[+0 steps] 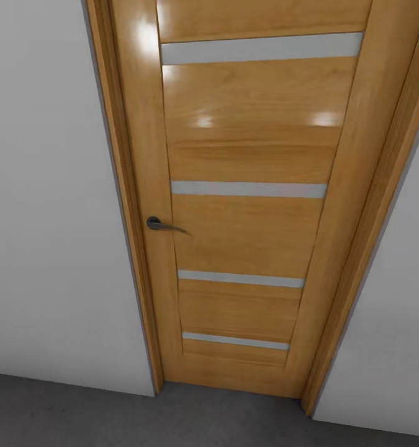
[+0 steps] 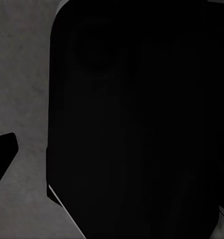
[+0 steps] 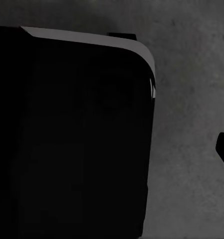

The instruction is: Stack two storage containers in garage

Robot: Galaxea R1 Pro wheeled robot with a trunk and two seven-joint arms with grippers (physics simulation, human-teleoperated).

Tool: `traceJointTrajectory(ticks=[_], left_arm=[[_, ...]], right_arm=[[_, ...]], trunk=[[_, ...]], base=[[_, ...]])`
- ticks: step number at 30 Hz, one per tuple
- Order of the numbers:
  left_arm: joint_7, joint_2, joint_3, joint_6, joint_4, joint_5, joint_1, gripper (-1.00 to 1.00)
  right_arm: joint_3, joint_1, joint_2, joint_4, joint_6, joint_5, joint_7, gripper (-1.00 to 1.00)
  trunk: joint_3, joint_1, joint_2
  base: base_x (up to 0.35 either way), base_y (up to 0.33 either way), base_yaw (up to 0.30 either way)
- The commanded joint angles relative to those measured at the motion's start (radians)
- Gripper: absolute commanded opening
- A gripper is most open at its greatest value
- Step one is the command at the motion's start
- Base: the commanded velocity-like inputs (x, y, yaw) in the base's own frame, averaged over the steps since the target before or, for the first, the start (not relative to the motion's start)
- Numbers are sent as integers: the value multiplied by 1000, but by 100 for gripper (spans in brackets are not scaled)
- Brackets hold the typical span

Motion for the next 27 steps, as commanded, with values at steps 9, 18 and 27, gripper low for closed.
traceJointTrajectory(ticks=[9,18,27], left_arm=[[0,0,1,-1,-1,10,0,100],[0,0,1,-1,0,10,0,100],[-1,0,1,-1,-1,10,0,100]], right_arm=[[0,-1,4,1,-5,4,-2,100],[-1,-1,4,1,-5,4,-2,100],[0,-1,4,1,-5,4,-2,100]], trunk=[[-1,0,0],[-1,0,0],[-1,0,0]], base=[[11,7,-99],[1,0,-214],[0,0,-204]])
